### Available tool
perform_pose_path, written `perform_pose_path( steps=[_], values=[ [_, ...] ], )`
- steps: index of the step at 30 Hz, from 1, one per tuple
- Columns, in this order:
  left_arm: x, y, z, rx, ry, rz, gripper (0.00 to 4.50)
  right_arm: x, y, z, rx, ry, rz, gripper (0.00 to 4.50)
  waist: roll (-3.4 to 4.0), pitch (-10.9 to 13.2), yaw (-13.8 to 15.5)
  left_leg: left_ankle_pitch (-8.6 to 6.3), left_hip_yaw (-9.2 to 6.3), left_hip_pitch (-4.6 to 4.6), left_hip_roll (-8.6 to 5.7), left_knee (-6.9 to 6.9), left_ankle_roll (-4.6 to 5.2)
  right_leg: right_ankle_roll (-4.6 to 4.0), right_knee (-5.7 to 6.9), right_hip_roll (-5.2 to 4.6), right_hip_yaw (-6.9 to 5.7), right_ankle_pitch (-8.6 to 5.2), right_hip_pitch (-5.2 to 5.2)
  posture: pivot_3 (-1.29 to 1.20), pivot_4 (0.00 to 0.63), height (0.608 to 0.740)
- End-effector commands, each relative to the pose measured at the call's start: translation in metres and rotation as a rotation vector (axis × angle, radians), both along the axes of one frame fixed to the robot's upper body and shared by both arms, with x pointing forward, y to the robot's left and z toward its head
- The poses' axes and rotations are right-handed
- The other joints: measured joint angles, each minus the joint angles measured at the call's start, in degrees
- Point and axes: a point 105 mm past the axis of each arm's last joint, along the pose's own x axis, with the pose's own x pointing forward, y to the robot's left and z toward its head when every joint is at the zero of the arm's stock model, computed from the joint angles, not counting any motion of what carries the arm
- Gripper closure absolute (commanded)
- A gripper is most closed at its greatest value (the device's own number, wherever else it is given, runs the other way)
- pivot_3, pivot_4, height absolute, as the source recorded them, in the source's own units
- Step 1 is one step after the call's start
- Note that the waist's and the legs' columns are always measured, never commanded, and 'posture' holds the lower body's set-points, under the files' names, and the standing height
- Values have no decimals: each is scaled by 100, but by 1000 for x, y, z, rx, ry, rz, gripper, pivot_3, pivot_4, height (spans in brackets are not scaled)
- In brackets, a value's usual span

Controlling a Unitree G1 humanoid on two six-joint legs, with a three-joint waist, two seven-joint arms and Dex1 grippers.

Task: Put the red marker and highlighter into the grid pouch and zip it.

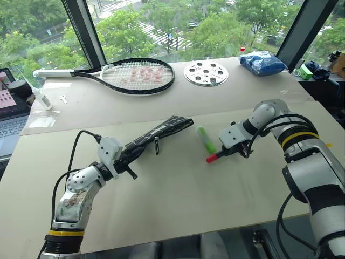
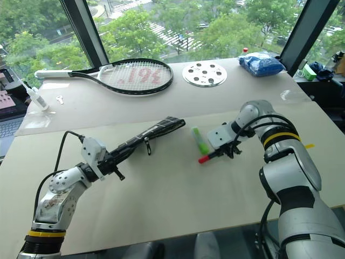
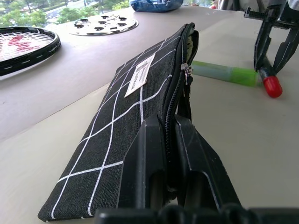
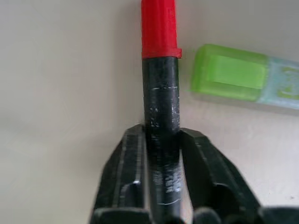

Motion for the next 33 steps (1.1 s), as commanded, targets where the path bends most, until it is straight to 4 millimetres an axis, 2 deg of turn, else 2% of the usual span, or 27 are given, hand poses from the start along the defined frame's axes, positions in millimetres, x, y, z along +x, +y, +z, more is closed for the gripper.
perform_pose_path(
  steps=[1, 8, 9, 12, 15, 17, 19, 23, 28, 33],
  values=[
    [-2, 2, 13, -20, -46, 11, 4500, -2, -5, 5, -19, 24, -8, 4076, 0, 0, 5, 0, 1, 0, 0, 0, 0, 0, 1, 0, -1, 0, 0, 0, 150, 740],
    [1, -1, 14, -25, -48, -4, 4500, -8, -27, 15, 43, 80, -128, 4076, 0, 0, 34, 0, -2, -4, -2, 0, -1, 0, 0, 1, -2, 0, -1, 0, 150, 740],
    [2, -2, 14, -24, -46, -11, 4500, -9, -29, 22, 93, 64, -143, 4076, 1, 0, 35, 0, -2, -5, -2, 1, -1, 0, -1, 1, -3, 0, -1, 0, 150, 740],
    [3, -3, 13, -20, -40, -24, 4500, -15, -19, 49, 287, 29, -160, 4076, 5, 3, 32, -1, -5, -8, 0, -1, -1, 0, -2, 1, -4, 0, -5, 0, 150, 740],
    [6, -3, 14, -21, -39, -32, 4500, -32, 4, 83, 494, 31, -118, 4076, 8, 5, 4, -2, -4, -8, 3, -3, -3, 0, -2, 1, -2, 0, -9, 0, 150, 740],
    [7, -5, 14, -20, -37, -42, 4500, -25, 15, 94, 569, -105, -144, 4076, 8, 5, -12, -4, -8, -5, 12, -4, -4, -4, 0, 6, 0, 2, -10, 0, 150, 740],
    [7, -8, 13, -18, -33, -56, 4500, -19, 17, 92, 549, -225, -184, 4076, 8, 4, 17, -13, -3, -2, 31, -1, -7, -14, -1, 20, 1, 11, -9, 0, 150, 740],
    [8, -13, 14, -18, -29, -86, 4500, -22, 23, 84, 488, -320, -228, 4076, 8, 5, 138, -14, 25, -5, 33, 12, -10, -15, 1, 28, -6, 11, -9, 0, 150, 740],
    [10, -16, 15, -14, -27, -104, 4500, 0, 25, 87, 386, -562, -290, 4076, 7, 5, 185, -14, 39, -16, 32, 28, -10, -18, -1, 28, -5, 18, -15, 0, 150, 740],
    [13, -19, 16, -16, -29, -114, 4500, 3, 41, 94, 367, -641, -247, 4076, 7, 5, 177, -14, 44, -15, 35, 26, -10, -20, -2, 30, -6, 20, -14, 0, 150, 740]
  ],
)
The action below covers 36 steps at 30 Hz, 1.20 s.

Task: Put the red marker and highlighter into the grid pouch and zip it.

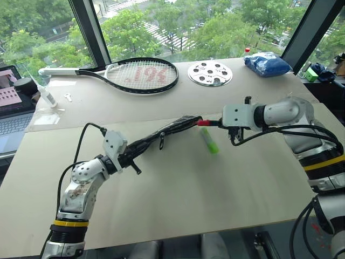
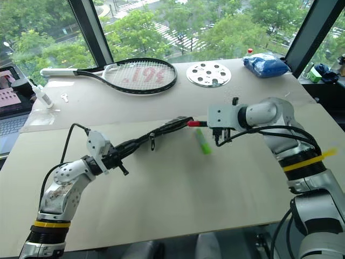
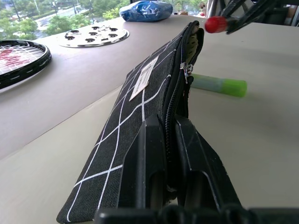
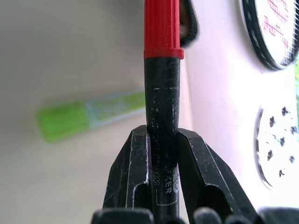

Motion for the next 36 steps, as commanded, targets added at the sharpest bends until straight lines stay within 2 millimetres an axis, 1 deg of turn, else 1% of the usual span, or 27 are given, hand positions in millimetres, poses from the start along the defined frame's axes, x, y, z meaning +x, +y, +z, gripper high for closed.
perform_pose_path(
  steps=[1, 4, 7, 10, 14, 16, 19, 22, 25, 28, 32, 36],
  values=[
    [1, -4, 8, -13, -23, -22, 4500, -1, 18, 26, -37, -138, 46, 4076, 0, 0, -10, 0, 0, -1, 0, 0, 0, 0, -1, 0, 0, 0, 0, 0, 150, 740],
    [0, -6, 7, -12, -18, -31, 4500, -2, 25, 31, -65, -172, 68, 4076, 0, 0, -16, 0, 0, -1, 0, 0, 0, 0, -2, 0, 0, 0, 0, 0, 150, 740],
    [-1, -8, 6, -14, -13, -40, 4500, -7, 34, 30, -105, -195, 103, 4076, 0, 0, -13, 0, 0, 0, 1, 0, 0, 0, -2, 0, -2, 0, 0, 0, 150, 740],
    [-2, -11, 5, -14, -9, -49, 4500, -7, 42, 30, -125, -221, 119, 4076, 0, 0, -13, 0, 0, 0, 0, 1, 0, 0, -2, 0, -2, 0, 0, 0, 150, 740],
    [-2, -12, 5, -14, -8, -55, 4500, -6, 56, 27, -162, -256, 155, 4076, 0, 0, -23, 0, 1, 0, 0, 0, 0, 0, -1, 0, -2, 0, 0, 0, 150, 740],
    [-1, -12, 5, -15, -10, -54, 4500, -6, 57, 23, -172, -256, 161, 4076, 0, 0, -23, 0, 0, 0, 1, 0, 0, 0, -2, 1, -2, 0, 0, 0, 150, 740],
    [-1, -12, 6, -19, -13, -48, 4500, -3, 48, 28, -160, -260, 134, 4076, 0, 0, -23, 0, 0, 0, 0, 0, 0, 0, -2, 1, -2, 0, 0, 0, 150, 740],
    [-1, -11, 6, -18, -12, -45, 4500, -2, 37, 42, -140, -277, 100, 4076, 0, 0, -7, 0, 0, 0, 0, 0, 0, 0, -2, 1, -2, 0, 0, 0, 150, 740],
    [-1, -10, 6, -18, -12, -43, 4500, -8, 34, 48, -120, -266, 105, 4076, 0, 0, -11, 0, 0, 1, 0, 0, 0, 0, -2, 1, -2, 0, 1, 0, 150, 740],
    [0, -9, 7, -18, -13, -41, 4500, -14, 35, 43, -113, -241, 114, 4076, 0, 0, -32, 0, 0, 1, 3, -2, 0, 0, -3, 3, -2, 0, 0, 0, 150, 740],
    [1, -9, 7, -18, -15, -39, 4500, -22, 33, 23, -114, -166, 120, 4076, 0, 0, -27, 0, 3, 3, 7, -4, 0, -1, -2, 4, -3, 0, 1, 0, 150, 740],
    [2, -7, 8, -17, -17, -35, 4500, -25, 25, 9, -137, -128, 99, 4076, -1, 0, -17, 0, 3, 1, 4, -1, 0, -1, -3, 4, -3, 1, 2, 0, 150, 740]
  ],
)
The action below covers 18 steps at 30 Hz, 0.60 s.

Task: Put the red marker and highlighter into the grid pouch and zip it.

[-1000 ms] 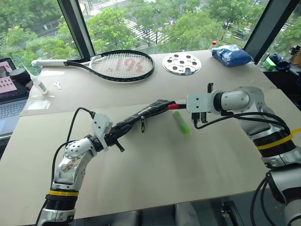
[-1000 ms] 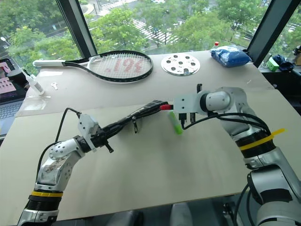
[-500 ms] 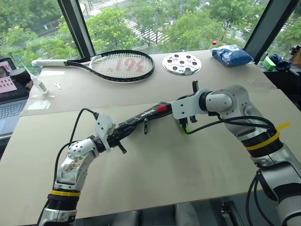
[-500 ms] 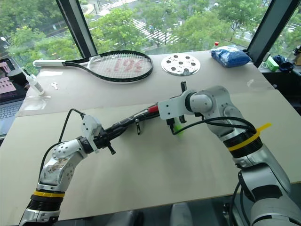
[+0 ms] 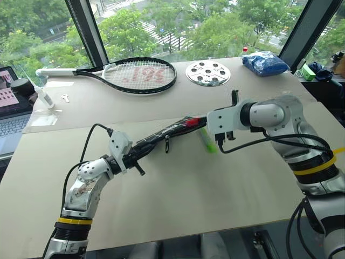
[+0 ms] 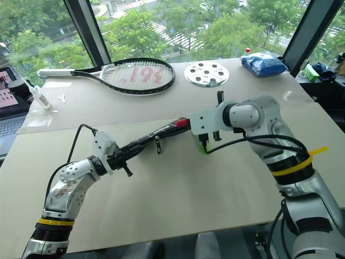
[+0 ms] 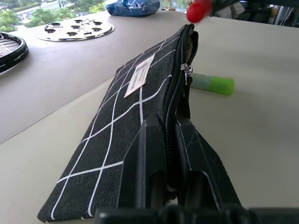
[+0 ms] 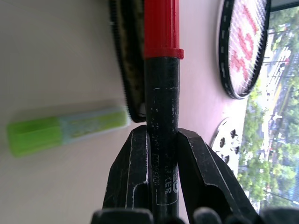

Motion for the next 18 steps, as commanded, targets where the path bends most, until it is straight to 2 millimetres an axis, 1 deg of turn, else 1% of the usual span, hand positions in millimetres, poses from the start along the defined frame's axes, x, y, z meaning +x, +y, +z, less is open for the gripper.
perform_pose_path(
  steps=[1, 4, 8, 14, 18],
  values=[
    [2, 3, 12, -13, -42, 6, 4500, -5, -6, 8, -9, -26, -7, 4076, 0, 0, 5, 0, 0, 0, 0, 0, 0, 0, 0, 0, 0, 0, 0, 0, 150, 740],
    [2, 3, 12, -13, -44, 7, 4500, -7, -10, 2, -16, -14, -17, 4076, 0, 0, 7, 0, 0, 1, 1, -1, 0, 0, 0, 0, 0, 0, 0, 0, 150, 740],
    [1, 3, 12, -11, -43, 3, 4500, -3, -10, -2, -3, -12, -31, 4076, 0, 0, -5, 0, 1, 2, 2, -1, 0, 0, 1, 0, 0, 0, 0, 0, 150, 740],
    [1, 4, 12, -8, -44, 3, 4500, -5, -5, 6, 13, -23, -19, 4076, -1, 0, 7, 0, 2, 1, 2, 0, 0, -1, 0, 0, 0, 0, 0, 0, 150, 740],
    [0, 4, 11, -9, -42, 5, 4500, -4, -2, 15, 19, -41, -11, 4076, -1, 0, 6, 0, 2, 1, 2, 0, 0, -1, 0, 0, 0, 0, 0, 0, 150, 740]
  ],
)
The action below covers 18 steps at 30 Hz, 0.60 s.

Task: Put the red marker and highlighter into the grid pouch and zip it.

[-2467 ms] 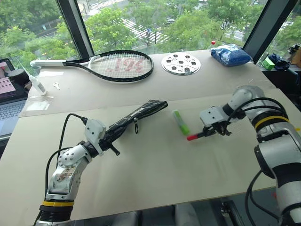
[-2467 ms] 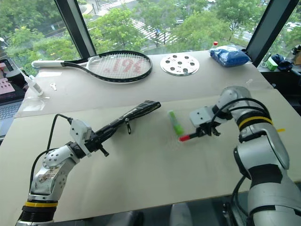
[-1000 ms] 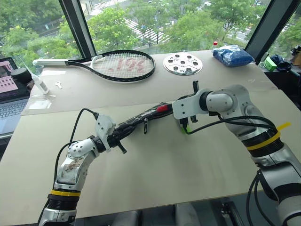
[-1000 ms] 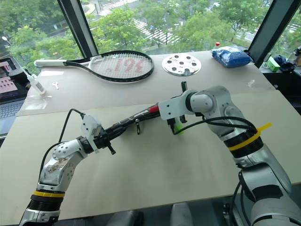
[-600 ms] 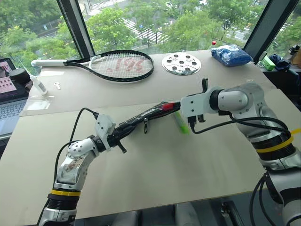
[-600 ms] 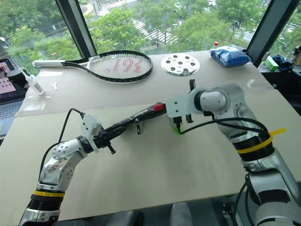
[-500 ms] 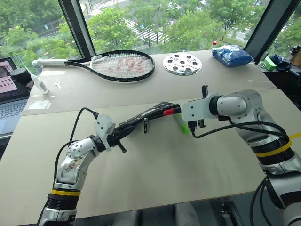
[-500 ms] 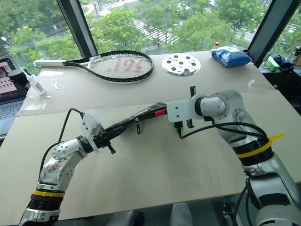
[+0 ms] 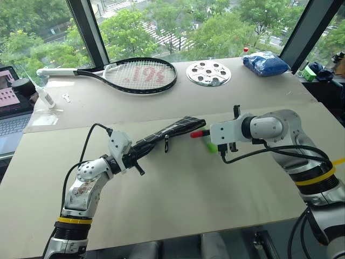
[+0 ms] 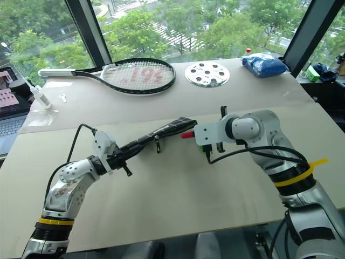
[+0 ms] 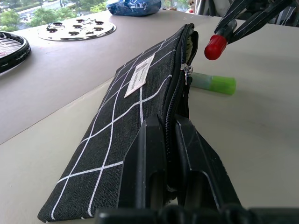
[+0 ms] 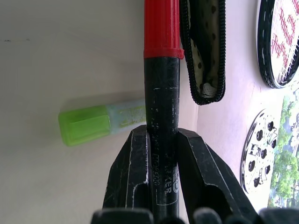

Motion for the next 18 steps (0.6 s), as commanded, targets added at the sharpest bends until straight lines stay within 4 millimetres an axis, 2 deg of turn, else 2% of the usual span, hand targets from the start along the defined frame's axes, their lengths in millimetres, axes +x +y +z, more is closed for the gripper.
perform_pose_path(
  steps=[1, 6, 14, 18],
  values=[
    [-1, 3, 10, -10, -43, 5, 4500, 0, 7, 30, 32, -88, 20, 4076, 0, 0, -7, 0, 0, 0, 0, 0, 0, 0, 0, 0, 0, 0, 0, 0, 150, 740],
    [-2, 3, 8, -10, -37, 8, 4500, 1, 13, 32, 35, -91, 32, 4076, 0, 0, -3, 0, 0, 0, 0, -1, 0, 0, 0, 0, 0, 0, 0, 0, 150, 740],
    [-2, 3, 10, -18, -41, 11, 4500, 14, 15, 24, -12, -112, 26, 4076, 0, 0, -6, 0, 0, 1, 1, -1, 0, 0, 0, 0, 0, 0, 0, 0, 150, 740],
    [-2, 2, 11, -22, -43, 12, 4500, 19, 25, 21, -25, -129, 41, 4076, 0, 0, -12, 0, 0, 0, 0, -1, 0, 0, 0, 0, 0, 0, 0, 0, 150, 740]
  ],
)
